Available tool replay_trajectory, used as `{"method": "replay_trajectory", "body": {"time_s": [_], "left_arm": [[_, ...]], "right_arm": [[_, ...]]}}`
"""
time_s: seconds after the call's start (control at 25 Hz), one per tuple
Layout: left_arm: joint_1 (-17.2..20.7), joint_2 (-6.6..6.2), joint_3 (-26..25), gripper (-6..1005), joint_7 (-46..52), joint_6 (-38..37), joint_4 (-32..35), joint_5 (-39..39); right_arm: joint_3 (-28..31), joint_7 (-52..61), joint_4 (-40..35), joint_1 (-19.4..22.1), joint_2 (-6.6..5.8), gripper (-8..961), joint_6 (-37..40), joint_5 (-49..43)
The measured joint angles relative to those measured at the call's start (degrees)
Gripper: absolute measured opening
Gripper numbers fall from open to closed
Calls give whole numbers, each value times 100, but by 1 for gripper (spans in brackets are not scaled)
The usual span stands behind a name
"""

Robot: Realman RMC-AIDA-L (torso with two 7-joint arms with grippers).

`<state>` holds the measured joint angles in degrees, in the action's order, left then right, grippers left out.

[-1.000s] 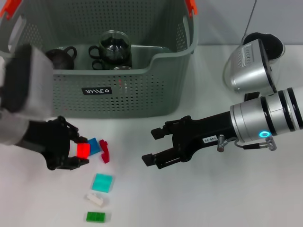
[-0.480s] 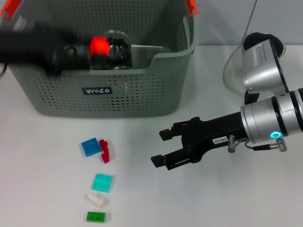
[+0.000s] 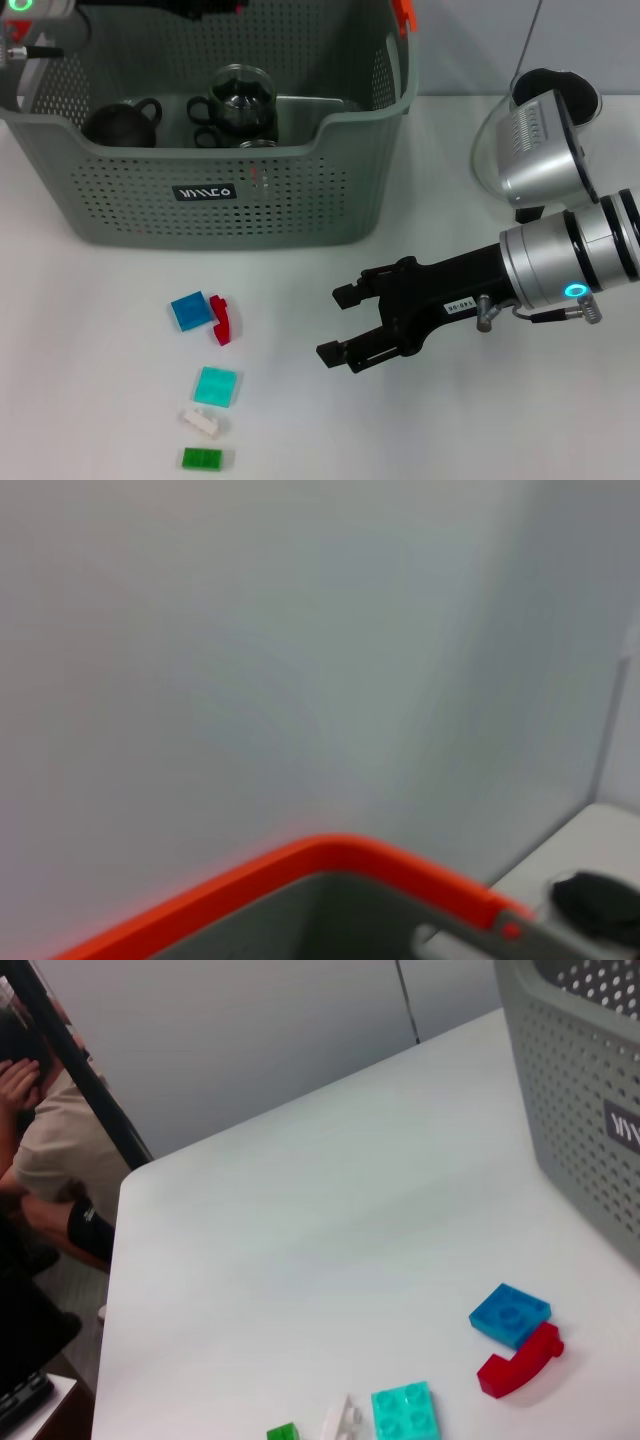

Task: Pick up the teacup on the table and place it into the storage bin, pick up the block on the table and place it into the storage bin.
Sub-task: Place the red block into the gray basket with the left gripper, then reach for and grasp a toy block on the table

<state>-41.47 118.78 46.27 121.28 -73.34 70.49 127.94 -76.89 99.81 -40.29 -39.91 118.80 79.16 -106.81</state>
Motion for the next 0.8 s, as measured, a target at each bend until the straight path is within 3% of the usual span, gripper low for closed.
{"method": "replay_trajectory", "body": {"time_s": [0.28, 0.4, 0.52, 0.64, 0.76, 0.8], "left_arm": [[6, -32, 65, 559, 212, -98, 83, 213], [27, -117, -56, 620, 351, -692, 318, 92], [136, -122, -240, 680, 276, -1672, 811, -255], [438, -14, -156, 775, -333, -3016, 1479, -674], [981, 247, 222, 939, -1058, -3814, 2199, -492], [981, 247, 222, 945, -1058, -3814, 2199, -492]], "right_arm": [[31, 2, 10, 28, 8, 895, 93, -41], [38, 3, 9, 45, -7, 895, 110, -42], [42, 4, 17, 46, -15, 895, 107, -42], [42, -2, 21, 51, -15, 895, 81, -42], [44, -7, 26, 54, -15, 895, 64, -41], [49, -6, 27, 54, -12, 895, 63, -40]]}}
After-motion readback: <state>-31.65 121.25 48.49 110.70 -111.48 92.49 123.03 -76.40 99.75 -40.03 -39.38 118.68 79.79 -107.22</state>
